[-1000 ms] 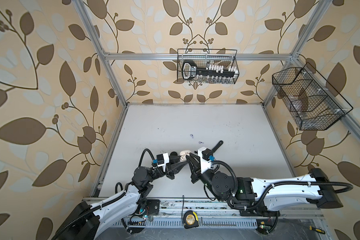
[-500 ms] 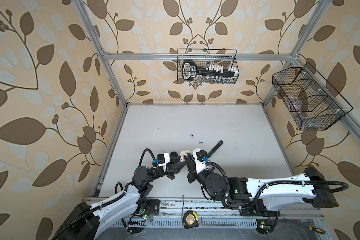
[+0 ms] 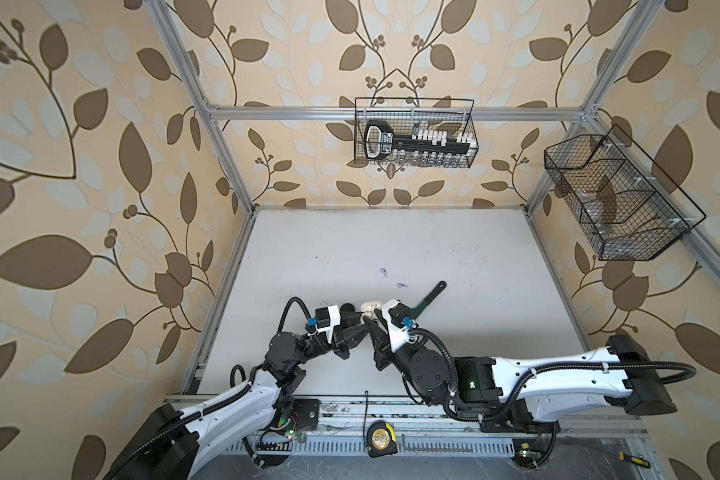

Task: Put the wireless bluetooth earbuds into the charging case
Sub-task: 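Press the cream earbud down into the case slot with the right gripper, then open the right gripper and draw it back from the case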

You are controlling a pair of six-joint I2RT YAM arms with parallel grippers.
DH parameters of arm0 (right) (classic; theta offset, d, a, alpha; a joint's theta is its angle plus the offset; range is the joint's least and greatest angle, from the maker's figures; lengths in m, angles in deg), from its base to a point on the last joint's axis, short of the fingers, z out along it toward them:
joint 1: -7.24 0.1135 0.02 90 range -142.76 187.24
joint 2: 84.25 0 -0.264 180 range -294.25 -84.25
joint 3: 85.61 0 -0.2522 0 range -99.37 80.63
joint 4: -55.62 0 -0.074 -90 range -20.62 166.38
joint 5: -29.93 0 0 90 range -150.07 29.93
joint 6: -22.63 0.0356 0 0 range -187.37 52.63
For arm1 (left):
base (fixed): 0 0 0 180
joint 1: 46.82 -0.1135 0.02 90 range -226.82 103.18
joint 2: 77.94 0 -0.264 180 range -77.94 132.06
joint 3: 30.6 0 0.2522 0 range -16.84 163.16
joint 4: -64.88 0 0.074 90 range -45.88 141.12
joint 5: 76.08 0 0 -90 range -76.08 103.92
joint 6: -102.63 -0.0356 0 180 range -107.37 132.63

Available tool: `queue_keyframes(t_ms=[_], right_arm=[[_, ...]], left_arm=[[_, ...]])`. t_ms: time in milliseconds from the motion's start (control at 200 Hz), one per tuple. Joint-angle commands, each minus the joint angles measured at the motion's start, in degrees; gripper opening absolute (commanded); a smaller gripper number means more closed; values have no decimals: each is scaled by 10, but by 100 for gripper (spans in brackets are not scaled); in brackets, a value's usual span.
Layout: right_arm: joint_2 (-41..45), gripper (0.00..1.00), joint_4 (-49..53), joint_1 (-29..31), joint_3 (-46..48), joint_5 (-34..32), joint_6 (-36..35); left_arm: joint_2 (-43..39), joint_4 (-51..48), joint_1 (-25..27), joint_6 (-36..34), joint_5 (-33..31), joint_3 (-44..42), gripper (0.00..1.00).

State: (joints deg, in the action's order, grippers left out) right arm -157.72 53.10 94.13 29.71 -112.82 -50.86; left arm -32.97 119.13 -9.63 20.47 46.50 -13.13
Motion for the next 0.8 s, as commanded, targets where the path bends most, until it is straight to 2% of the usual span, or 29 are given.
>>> queue_keyframes(t_ms=[0, 140, 305, 420, 570, 685, 795], right_arm=[[7, 33, 8, 6, -17, -2, -9], [26, 36, 24, 13, -20, -9, -14], [78, 39, 47, 40, -22, -34, -40], [109, 41, 111, 37, -32, -40, -22], [146, 41, 179, 15, -24, -33, 10], [172, 41, 213, -18, -13, -6, 38], [183, 41, 255, -91, -2, 86, 77]], left_arm=[[-12, 36, 6, -9, 7, 9, 0], [-20, 26, 5, -16, 10, 8, 0], [-33, -6, 5, -49, 43, 9, 0], [-54, -48, 5, -80, 57, 9, 0], [-72, -73, 6, -113, 118, 4, 0], [-76, -75, 5, -133, 159, -1, 0], [-73, -90, 5, -148, 170, 4, 0]])
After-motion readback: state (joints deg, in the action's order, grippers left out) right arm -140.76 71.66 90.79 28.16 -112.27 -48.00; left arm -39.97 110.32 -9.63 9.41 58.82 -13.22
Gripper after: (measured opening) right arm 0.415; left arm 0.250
